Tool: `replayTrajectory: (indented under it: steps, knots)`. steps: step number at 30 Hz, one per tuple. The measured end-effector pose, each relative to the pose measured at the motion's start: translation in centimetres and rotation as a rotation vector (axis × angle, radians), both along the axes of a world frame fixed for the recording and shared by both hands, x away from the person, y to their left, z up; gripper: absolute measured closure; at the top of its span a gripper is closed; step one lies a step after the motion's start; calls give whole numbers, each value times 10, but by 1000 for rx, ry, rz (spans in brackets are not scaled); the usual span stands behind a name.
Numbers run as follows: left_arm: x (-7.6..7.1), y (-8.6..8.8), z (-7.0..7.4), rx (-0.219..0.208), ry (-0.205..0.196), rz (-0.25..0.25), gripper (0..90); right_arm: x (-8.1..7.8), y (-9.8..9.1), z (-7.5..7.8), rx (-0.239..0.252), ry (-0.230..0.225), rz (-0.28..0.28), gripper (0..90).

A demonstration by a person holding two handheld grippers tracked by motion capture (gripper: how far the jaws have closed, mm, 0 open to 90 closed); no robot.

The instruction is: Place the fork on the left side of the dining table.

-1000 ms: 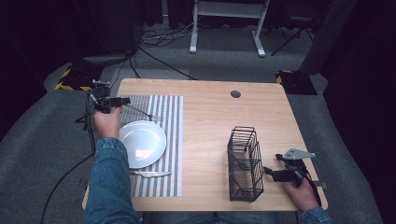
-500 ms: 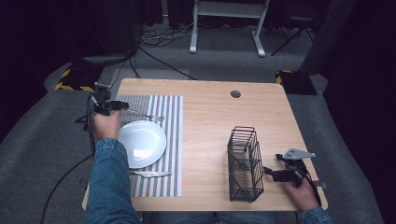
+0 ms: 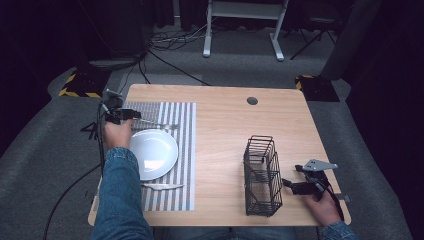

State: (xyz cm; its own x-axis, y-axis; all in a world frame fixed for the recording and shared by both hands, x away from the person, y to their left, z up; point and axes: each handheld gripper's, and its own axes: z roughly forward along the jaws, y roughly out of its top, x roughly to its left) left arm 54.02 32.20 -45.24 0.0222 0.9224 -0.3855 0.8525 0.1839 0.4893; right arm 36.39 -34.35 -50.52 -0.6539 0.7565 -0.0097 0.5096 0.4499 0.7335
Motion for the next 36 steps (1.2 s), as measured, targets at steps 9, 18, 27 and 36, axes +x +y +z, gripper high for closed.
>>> replayTrajectory:
  steps: [9, 18, 27, 36]
  knots:
    - [1, 1, -8, -9, 32, 19, 476, 0, 0, 0, 0, 0, -1, 161]
    - [-1, 9, -14, -24, 56, 41, 467, 0, 0, 0, 0, 0, -1, 161]
    - [-4, 12, -9, -11, 29, 58, 456, 0, 0, 0, 0, 0, -1, 160]
    - [-16, 3, 20, 9, -82, 17, 457, 0, 0, 0, 0, 0, -1, 161]
